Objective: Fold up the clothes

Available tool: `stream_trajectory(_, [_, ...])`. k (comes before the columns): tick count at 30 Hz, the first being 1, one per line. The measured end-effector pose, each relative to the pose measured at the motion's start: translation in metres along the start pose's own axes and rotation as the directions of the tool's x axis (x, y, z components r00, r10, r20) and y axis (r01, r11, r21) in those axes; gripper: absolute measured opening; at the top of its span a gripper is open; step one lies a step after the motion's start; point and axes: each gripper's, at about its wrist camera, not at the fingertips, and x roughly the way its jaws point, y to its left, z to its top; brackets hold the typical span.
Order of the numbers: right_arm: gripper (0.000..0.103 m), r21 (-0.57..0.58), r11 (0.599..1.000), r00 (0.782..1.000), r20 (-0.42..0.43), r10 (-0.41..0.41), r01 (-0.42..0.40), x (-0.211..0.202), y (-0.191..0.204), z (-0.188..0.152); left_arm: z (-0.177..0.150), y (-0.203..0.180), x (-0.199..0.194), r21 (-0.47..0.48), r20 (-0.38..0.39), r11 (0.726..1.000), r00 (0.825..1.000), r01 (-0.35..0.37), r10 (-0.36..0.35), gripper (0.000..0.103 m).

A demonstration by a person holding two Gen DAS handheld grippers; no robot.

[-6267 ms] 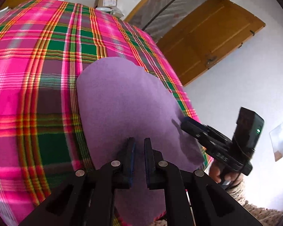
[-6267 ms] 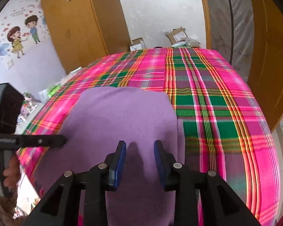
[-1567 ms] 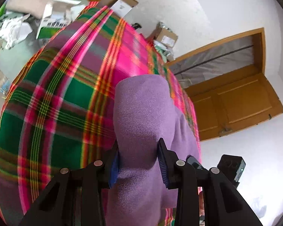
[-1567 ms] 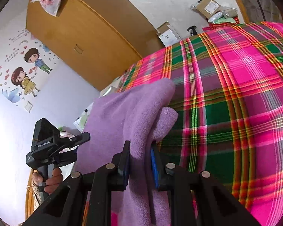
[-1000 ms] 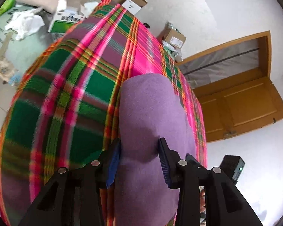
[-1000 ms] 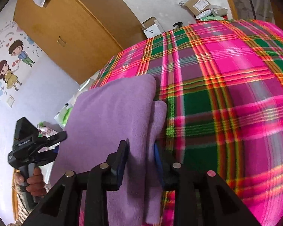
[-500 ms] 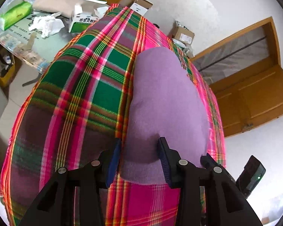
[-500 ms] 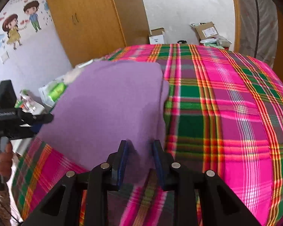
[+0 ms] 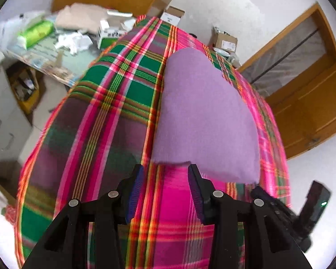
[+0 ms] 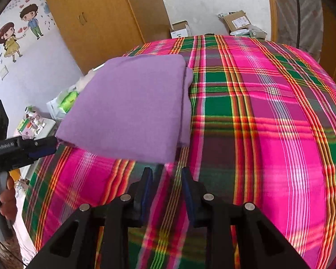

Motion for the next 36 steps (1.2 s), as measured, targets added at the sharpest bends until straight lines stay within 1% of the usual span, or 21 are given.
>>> stream_trajectory(3, [0.029,-0.004,1.000,1.000,-0.008,-0.025,0.025,-0.001,0.009,-0.007,-0.013,-0.011,-0.002,0.042,0.038,0.995,0.995,-0.092,0.090,0.042])
stream_trajectory(6, [0.034,-0.007,0.999,0.999,-0.011,-0.047,0.047,0.001,0.016,-0.011,-0.024,-0.020,0.004,0.066,0.023,0.992,0.994,-0.106,0.105,0.042])
stream_trajectory(8, [0.041,-0.009,0.998,0.998,-0.011,-0.057,0.057,0.000,0.020,-0.013,-0.031,-0.029,0.008,0.114,0.040,0.983,0.989,-0.146,0.143,0.042])
stream_trajectory(10, [0.045,-0.017,0.997,0.998,-0.013,-0.069,0.069,0.000,0.025,-0.014,-0.037,-0.036,0.011,0.150,0.062,0.971,0.982,-0.185,0.178,0.042])
stream_trajectory(14, [0.054,-0.027,0.995,0.995,-0.006,-0.099,0.099,0.002,0.030,-0.015,-0.041,-0.042,0.015,0.161,0.070,0.969,0.982,-0.187,0.177,0.042])
stream_trajectory(18, [0.055,-0.042,0.990,0.991,0.005,-0.137,0.137,0.005,0.033,-0.014,-0.043,-0.047,0.020,0.181,0.086,0.959,0.975,-0.216,0.204,0.042])
stream_trajectory(23, [0.058,-0.062,0.976,0.978,0.026,-0.208,0.209,0.010,0.033,-0.011,-0.041,-0.049,0.022,0.185,0.112,0.956,0.972,-0.226,0.208,0.042])
stream_trajectory(25, [0.060,-0.062,0.973,0.975,0.032,-0.222,0.223,0.012,0.032,-0.010,-0.041,-0.051,0.023,0.199,0.126,0.948,0.966,-0.248,0.227,0.042])
stream_trajectory(27, [0.061,-0.070,0.969,0.971,0.036,-0.237,0.239,0.014,0.033,-0.009,-0.045,-0.057,0.026,0.229,0.145,0.930,0.955,-0.288,0.260,0.042])
stream_trajectory(29, [0.067,-0.082,0.964,0.968,0.040,-0.248,0.251,0.016,0.034,-0.009,-0.048,-0.063,0.030,0.264,0.162,0.907,0.942,-0.328,0.294,0.042])
stream_trajectory(31, [0.070,-0.085,0.964,0.967,0.044,-0.251,0.253,0.018,0.034,-0.007,-0.050,-0.066,0.032,0.285,0.179,0.891,0.933,-0.353,0.312,0.042])
stream_trajectory(36, [0.074,-0.077,0.963,0.966,0.042,-0.254,0.257,0.022,0.033,-0.004,-0.045,-0.064,0.033,0.262,0.187,0.900,0.933,-0.350,0.308,0.044])
